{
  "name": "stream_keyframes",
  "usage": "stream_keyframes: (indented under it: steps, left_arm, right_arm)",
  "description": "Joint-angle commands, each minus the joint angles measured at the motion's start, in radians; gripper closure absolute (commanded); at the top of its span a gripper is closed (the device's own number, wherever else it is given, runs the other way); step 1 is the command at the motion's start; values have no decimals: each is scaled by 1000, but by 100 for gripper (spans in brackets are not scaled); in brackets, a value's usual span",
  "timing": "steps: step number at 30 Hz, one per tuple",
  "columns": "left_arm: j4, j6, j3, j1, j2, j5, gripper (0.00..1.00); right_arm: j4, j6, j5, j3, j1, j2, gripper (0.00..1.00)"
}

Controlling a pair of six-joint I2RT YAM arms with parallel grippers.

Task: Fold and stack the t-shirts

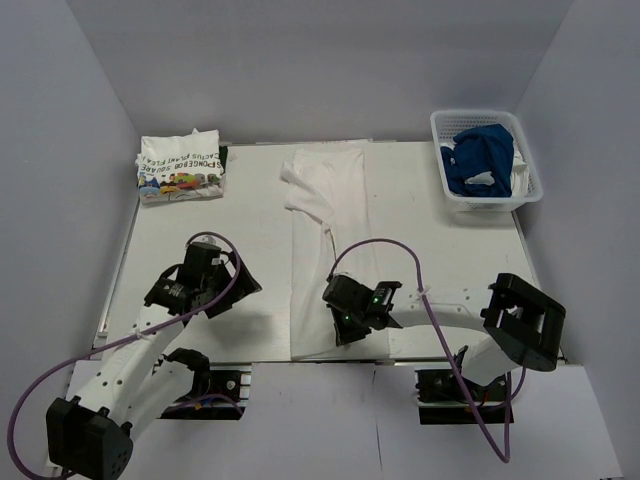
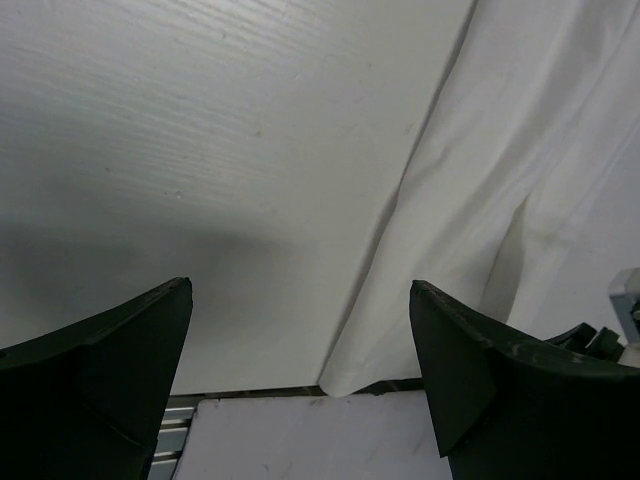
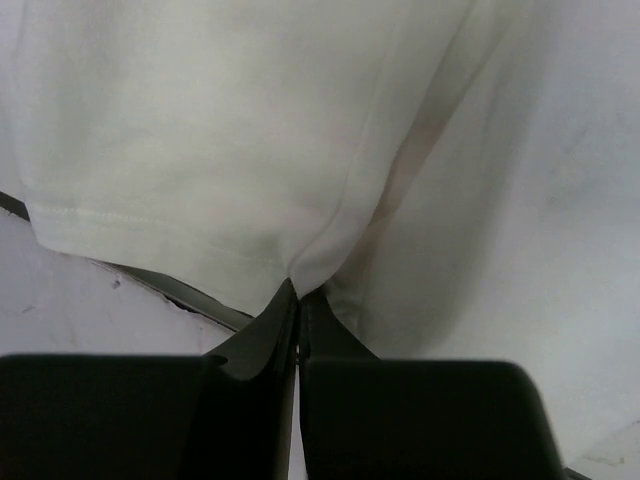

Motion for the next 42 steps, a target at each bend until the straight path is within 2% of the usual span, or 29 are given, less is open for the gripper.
stream_keyframes:
  steps: [1,3,4,9,14,20,23,26,27,29,30,32,36,39,42]
  left_arm:
    - [12,34,-14,0,3,54,1]
    - [12,43,-14,0,13,54,1]
    - [12,43,-14,0,13,54,1]
    - [12,52,5,0,23,57,1]
    - [12,72,14,0,41,67,1]
    - [-12,98,38,0,66,113,1]
    - [-12,117,38,0,92,173,1]
    - [-12,126,38,-9,101,230,1]
    - [-12,138,29,-9,101,267,1]
    - [-12,138,29,-9,101,299,1]
    - [-3,138,29,-9,101,345,1]
    - [-3,124,-1,-22,92,377,1]
    - [32,79,-57,-57,46,445,1]
    - [73,20,-110,-107,6,455,1]
    - [173,-30,-146,-152,31,466,1]
  right_arm:
    - [39,-28,17,24,-4,0,100]
    - [15,-67,38,88,-2,-8,100]
    - [-49,-79,48,147,-2,-20,100]
    - [-149,-78,38,196,-5,-106,100]
    - [-133,5,28,58,-39,-173,100]
    - [-60,73,31,-125,-68,-158,100]
    - [-99,70,55,-116,-70,-97,100]
    - [-111,42,43,-90,-66,-57,87]
    - [-113,31,37,-82,-63,-48,73]
    - [-122,-1,25,-56,-62,-60,54]
    - [-123,-10,19,-39,-63,-96,36]
    - [-140,-31,14,-12,-65,-130,10]
    - [-182,-53,14,28,-68,-285,10]
    - [-201,-64,3,-4,-74,-360,10]
    - [-224,-18,6,-54,-97,-440,10]
